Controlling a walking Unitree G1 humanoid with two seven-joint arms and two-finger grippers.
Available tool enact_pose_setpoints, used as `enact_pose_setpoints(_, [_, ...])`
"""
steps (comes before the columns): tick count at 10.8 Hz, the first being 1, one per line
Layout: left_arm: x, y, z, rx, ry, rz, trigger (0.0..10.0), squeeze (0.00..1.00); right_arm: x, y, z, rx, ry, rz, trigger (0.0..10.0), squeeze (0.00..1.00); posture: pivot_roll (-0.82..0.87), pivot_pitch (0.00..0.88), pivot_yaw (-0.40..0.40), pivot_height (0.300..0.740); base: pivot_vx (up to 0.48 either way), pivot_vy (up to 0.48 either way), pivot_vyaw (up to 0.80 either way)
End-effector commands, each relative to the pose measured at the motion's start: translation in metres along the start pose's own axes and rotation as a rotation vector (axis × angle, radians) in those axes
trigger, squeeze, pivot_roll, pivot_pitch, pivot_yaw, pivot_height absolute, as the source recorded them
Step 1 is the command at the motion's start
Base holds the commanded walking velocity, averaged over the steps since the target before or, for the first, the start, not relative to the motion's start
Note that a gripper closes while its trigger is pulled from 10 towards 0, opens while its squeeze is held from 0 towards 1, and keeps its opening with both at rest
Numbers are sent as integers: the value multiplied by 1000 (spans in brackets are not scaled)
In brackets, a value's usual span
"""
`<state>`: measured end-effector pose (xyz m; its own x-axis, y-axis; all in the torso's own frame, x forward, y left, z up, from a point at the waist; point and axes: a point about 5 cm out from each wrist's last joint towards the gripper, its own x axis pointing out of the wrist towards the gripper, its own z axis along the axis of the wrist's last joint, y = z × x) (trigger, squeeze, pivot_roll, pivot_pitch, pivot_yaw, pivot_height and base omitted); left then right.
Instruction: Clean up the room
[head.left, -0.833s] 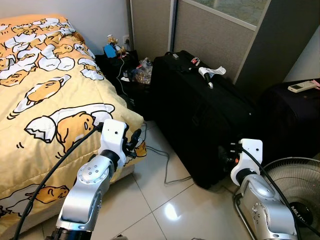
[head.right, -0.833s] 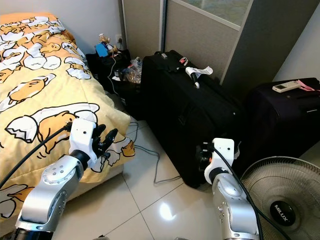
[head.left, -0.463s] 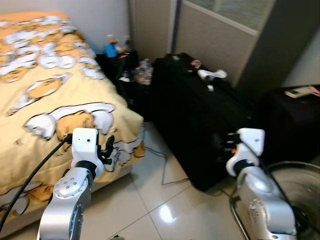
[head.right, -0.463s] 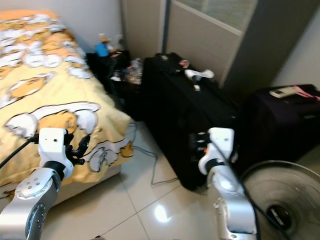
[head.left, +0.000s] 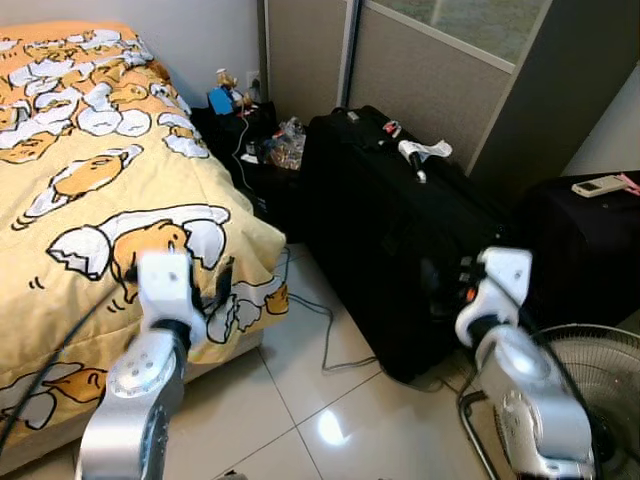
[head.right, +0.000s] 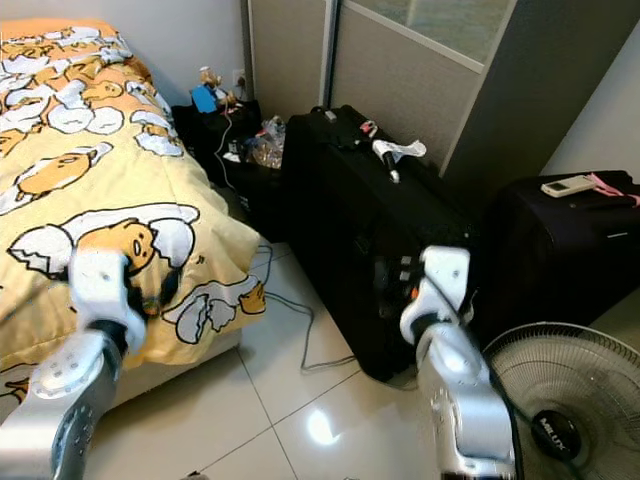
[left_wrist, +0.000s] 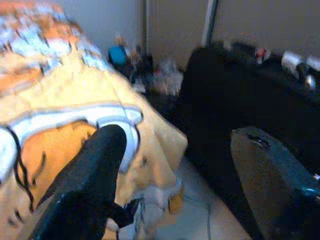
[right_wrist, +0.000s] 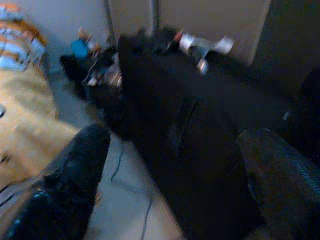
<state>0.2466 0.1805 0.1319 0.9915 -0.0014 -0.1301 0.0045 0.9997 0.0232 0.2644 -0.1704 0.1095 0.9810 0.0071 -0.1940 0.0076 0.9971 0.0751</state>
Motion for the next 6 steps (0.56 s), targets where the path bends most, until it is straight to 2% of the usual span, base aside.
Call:
enact_pose_setpoints(1, [1,2,6,35,-12,25,10000,1000,2,-5,-3,-56,14,-42,10000,1000,27,0,-38,740,0,0,0])
enact_pose_setpoints(2, [4,0,8,80,8,15,10000,957,2,-1,-7,-43,15,-16,10000,0,24,0,-27,740,0,0,0])
enact_pose_setpoints(3, [6,-5,16,91,-45,-33,10000,0,-2,6,-15,48,60,49,10000,0,11,0,1,740,0,0,0])
enact_pose_setpoints(4, [10,-6,19,106,-64,-41,10000,0,-4,10,-23,96,85,64,10000,0,6,0,18,740,0,0,0])
enact_pose_setpoints(5, [10,-9,22,116,-76,-93,10000,0,-5,19,-25,89,81,115,10000,0,1,0,39,740,0,0,0])
enact_pose_setpoints(6, [11,-10,24,121,-78,-87,10000,0,-5,22,-25,75,72,145,10000,0,2,0,42,740,0,0,800])
